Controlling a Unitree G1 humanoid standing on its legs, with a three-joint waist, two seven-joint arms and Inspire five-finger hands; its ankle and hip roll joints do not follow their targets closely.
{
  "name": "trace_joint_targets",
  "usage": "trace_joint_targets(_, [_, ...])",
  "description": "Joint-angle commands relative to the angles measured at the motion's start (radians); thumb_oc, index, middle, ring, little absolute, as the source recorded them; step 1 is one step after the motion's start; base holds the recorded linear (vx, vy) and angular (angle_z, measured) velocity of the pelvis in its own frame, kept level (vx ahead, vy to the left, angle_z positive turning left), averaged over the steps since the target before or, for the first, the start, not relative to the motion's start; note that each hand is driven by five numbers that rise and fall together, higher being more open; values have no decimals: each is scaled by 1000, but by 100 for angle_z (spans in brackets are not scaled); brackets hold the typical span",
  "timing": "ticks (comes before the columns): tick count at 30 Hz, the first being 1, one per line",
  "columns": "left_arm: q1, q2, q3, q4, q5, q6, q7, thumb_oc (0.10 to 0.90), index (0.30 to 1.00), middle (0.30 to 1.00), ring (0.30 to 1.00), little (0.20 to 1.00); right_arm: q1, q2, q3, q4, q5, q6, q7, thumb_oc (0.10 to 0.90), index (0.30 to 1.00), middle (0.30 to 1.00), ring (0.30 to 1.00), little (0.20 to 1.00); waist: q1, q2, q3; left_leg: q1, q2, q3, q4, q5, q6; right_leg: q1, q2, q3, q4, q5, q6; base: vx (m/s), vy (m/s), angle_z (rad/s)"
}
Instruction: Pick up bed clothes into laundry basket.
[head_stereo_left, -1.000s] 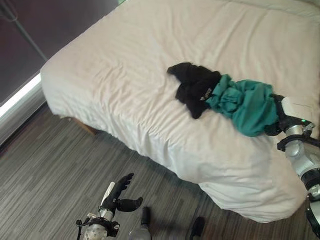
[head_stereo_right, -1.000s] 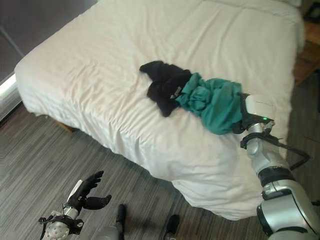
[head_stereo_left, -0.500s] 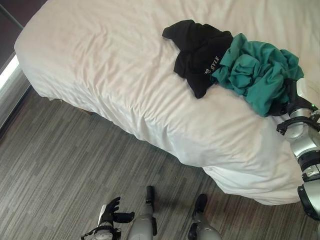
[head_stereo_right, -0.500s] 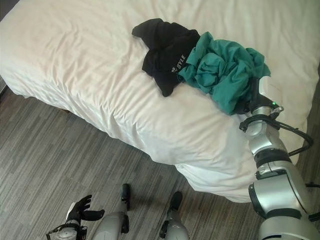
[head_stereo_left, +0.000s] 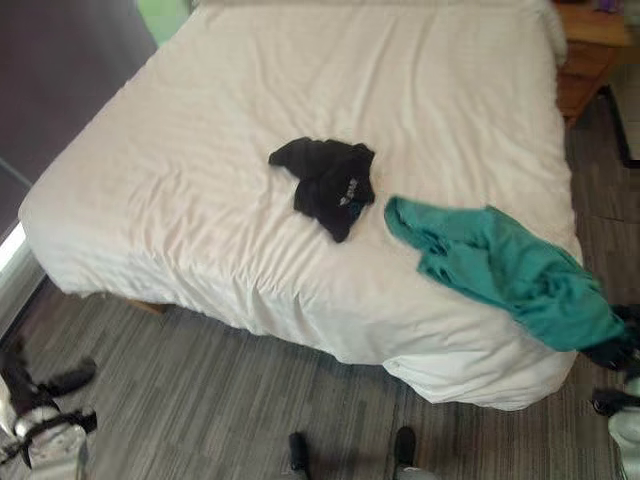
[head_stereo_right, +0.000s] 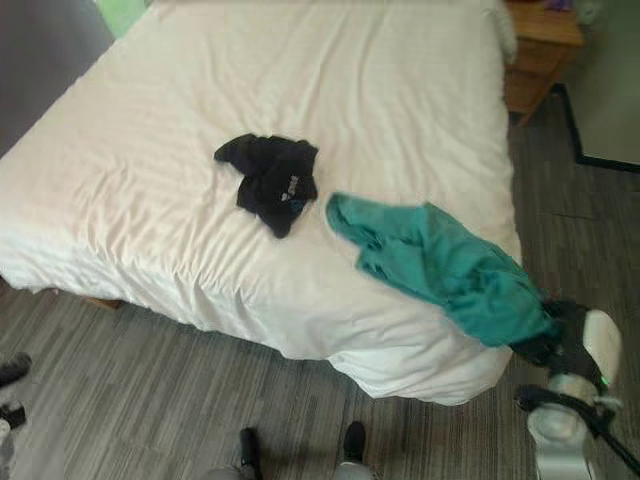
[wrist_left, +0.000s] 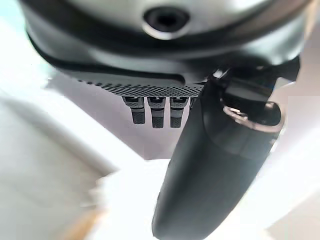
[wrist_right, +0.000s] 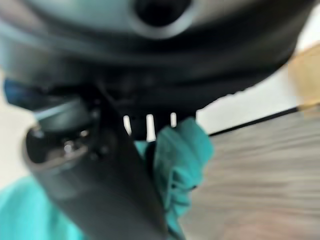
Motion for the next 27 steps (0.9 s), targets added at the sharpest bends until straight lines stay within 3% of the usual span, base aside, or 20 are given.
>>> trace_joint_targets(1, [-129,106,41,-36,37,-86,110,800,900,900,900,900,-66,49,-34,130,283,-66,-65,400,300,300,300,300,-18,-47,-11,34,85,6,159,45,-101,104,-33,41,12,-93,61,-32,-59,-50])
trace_joint_targets(8, [-134,110,41,-34,37,-85,110,800,900,900,900,900,-72,48,-33,138,287,-72,-63,400,300,300,300,300,-19,-49,-9,22,88,3,171,47,-101,99,-31,40,12,-86,58,22,-3,-30])
trace_joint_targets(9, [-370,150,-106,-38,37,-82,86,800,900,900,900,900,4,226,251,677,323,33,172,400,300,300,300,300,-40,-76,12,-64,81,-49,137,59,-94,139,-33,102,12,-111,59,337,112,-6])
trace_joint_targets(10, [-471,160,-179,7,84,-55,102,800,900,900,900,900,13,267,301,780,322,35,226,400,300,300,300,300,-43,-68,13,-88,77,-75,53,93,-96,140,-22,130,12,-115,67,343,111,7])
trace_joint_targets(11, [-483,161,-189,14,85,-55,105,800,900,900,900,900,11,270,297,784,323,32,228,400,300,300,300,300,-39,-72,14,-82,75,-74,43,98,-97,141,-23,129,12,-117,67,268,140,36])
trace_joint_targets(12, [-555,168,-237,73,118,-30,79,800,900,900,900,900,57,312,327,848,293,45,274,400,300,300,300,300,-71,-52,4,-61,88,-49,4,93,-94,146,-16,131,12,-124,77,219,85,18])
trace_joint_targets(18, [-756,193,-413,246,134,-38,7,800,900,900,900,900,118,371,436,881,193,53,324,400,300,300,300,300,-118,-55,-16,2,67,11,2,67,-91,155,-50,136,21,-108,99,162,101,-67])
trace_joint_targets(23, [-903,187,-536,238,204,-22,12,800,900,900,900,900,72,390,456,866,190,62,324,400,300,300,300,300,-137,-58,-12,-3,31,54,2,33,-66,117,-98,144,29,-77,135,69,142,-30])
trace_joint_targets(27, [-978,204,-596,253,260,-1,21,800,900,900,900,900,63,408,466,828,203,50,324,400,300,300,300,300,-142,-61,-14,-14,20,80,2,15,-56,84,-117,149,31,-49,139,30,82,-30])
